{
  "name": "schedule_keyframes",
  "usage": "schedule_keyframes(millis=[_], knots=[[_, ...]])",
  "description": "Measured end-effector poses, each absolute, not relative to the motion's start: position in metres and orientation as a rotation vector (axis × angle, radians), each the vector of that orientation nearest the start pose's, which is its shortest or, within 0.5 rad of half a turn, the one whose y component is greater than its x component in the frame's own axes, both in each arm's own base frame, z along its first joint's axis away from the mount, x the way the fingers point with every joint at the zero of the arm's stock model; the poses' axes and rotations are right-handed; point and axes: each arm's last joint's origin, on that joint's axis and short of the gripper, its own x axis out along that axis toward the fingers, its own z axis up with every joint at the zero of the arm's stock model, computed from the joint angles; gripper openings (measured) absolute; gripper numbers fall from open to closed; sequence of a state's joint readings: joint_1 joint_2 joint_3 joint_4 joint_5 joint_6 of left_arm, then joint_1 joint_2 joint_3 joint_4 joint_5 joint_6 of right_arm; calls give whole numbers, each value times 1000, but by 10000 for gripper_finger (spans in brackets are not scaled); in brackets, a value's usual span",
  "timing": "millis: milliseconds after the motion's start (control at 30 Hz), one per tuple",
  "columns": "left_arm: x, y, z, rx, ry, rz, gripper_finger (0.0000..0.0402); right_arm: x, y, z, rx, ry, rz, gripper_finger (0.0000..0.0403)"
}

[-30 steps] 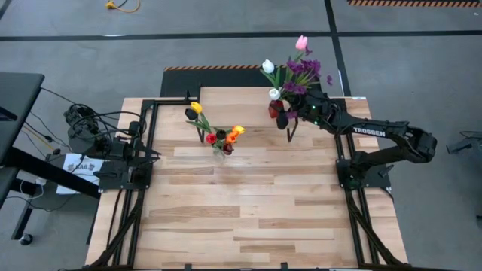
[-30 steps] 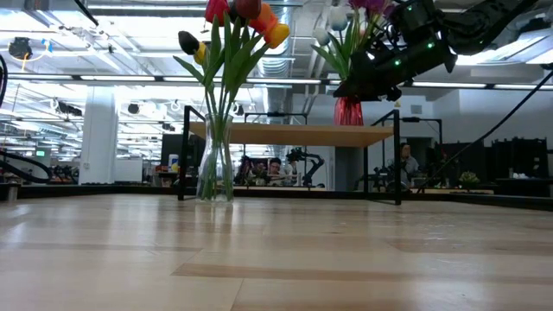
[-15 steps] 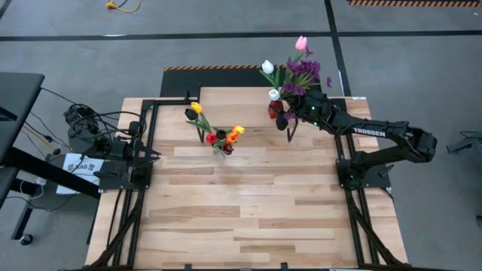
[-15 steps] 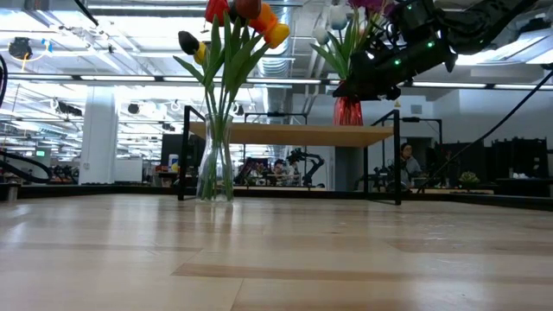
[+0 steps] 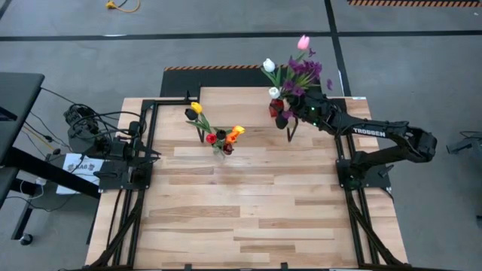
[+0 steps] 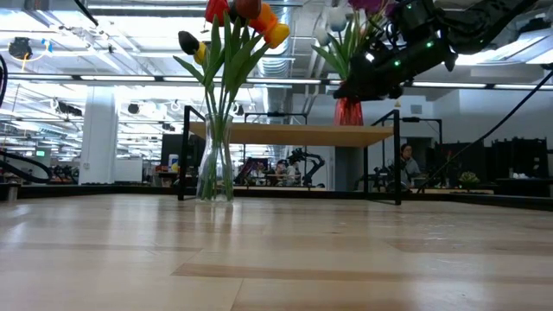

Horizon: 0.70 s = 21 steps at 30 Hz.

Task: Pick and place flowers into a vace then onto a shelf
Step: Put the red vase with flowers on the shelf

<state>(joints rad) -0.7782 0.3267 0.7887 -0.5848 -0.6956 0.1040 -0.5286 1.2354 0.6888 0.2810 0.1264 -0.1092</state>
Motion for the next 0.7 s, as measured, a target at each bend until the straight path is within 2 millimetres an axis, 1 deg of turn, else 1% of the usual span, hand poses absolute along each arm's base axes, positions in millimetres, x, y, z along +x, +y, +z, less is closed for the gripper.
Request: schedule_keyframes(millis=[100,200,333,500,700], knots=[[50,-23,340,185,87,-87,41,230,-136,252,-76,308,-660,292],[50,-23,340,179,87,-87,41,232,-131,252,-115,318,-635,309],[50,-23,340,179,87,-87,41,234,-127,252,-121,317,-616,324],[50,-23,340,177,87,-87,41,235,-125,252,-144,323,-605,335],[50,-23,340,172,87,-87,41,234,-126,253,-111,310,-616,337]])
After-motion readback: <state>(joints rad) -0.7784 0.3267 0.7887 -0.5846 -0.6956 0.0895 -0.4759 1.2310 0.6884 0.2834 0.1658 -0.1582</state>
